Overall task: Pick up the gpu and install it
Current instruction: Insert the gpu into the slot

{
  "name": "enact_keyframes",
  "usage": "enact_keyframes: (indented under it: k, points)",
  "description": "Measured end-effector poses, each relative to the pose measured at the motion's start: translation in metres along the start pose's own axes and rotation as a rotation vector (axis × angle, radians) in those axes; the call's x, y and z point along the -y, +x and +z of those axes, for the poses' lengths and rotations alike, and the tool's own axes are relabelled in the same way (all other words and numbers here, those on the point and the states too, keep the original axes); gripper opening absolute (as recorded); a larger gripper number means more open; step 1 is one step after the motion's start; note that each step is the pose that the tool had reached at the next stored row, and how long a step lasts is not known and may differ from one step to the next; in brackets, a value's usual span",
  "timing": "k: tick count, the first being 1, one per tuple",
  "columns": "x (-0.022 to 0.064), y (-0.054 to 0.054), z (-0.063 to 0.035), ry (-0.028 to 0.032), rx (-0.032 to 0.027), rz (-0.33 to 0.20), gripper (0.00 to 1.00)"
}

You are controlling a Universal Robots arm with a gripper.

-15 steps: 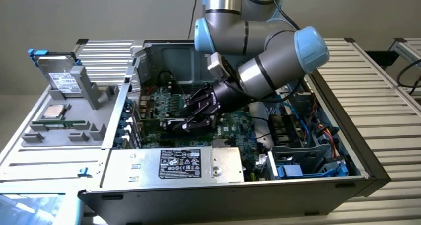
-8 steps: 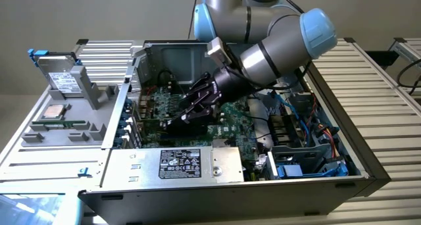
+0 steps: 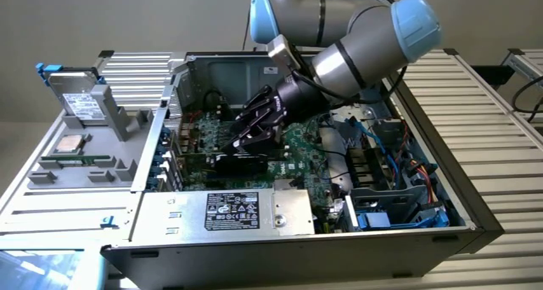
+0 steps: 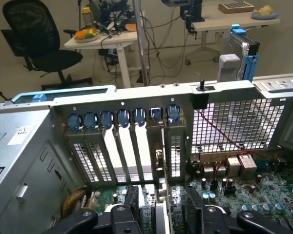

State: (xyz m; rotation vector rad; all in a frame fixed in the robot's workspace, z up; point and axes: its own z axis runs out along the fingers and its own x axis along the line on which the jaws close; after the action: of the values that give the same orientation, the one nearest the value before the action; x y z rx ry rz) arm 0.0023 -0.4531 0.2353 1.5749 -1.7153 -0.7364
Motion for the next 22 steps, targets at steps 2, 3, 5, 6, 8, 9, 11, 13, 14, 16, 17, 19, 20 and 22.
enact_keyframes:
  k: [2,3,5,6,8,9,11,13,14,16,17,19,20,22]
  points:
    - [-0.0018,0.000,-0.0013,0.0047,-0.0031,0.005,0.51]
    - [-0.0020,0.000,-0.0015,0.0101,-0.0046,0.008,0.51]
    - [-0.0020,0.000,-0.0018,0.0381,-0.0058,0.015,0.51]
    - [-0.0019,0.000,-0.0018,0.0560,-0.0048,0.017,0.51]
    - [-0.0023,0.000,-0.0020,0.0914,-0.0013,0.019,0.51]
    - [-0.0037,-0.001,-0.0030,0.0996,-0.0006,0.020,0.51]
    - [-0.0077,-0.001,-0.0059,0.1078,0.0005,0.020,0.51]
    - [-0.0121,0.000,-0.0092,0.1153,0.0013,0.020,0.51]
    - [-0.0150,0.000,-0.0114,0.1162,0.0014,0.020,0.51]
    - [-0.0152,0.000,-0.0116,0.1165,0.0012,0.020,0.51]
    - [-0.0152,0.000,-0.0115,0.1165,0.0013,0.020,0.51]
    - [-0.0152,0.000,-0.0115,0.1165,0.0013,0.020,0.51]
    - [-0.0152,0.000,-0.0116,0.1165,0.0012,0.021,0.51]
    - [-0.0153,0.000,-0.0116,0.1165,0.0012,0.021,0.51]
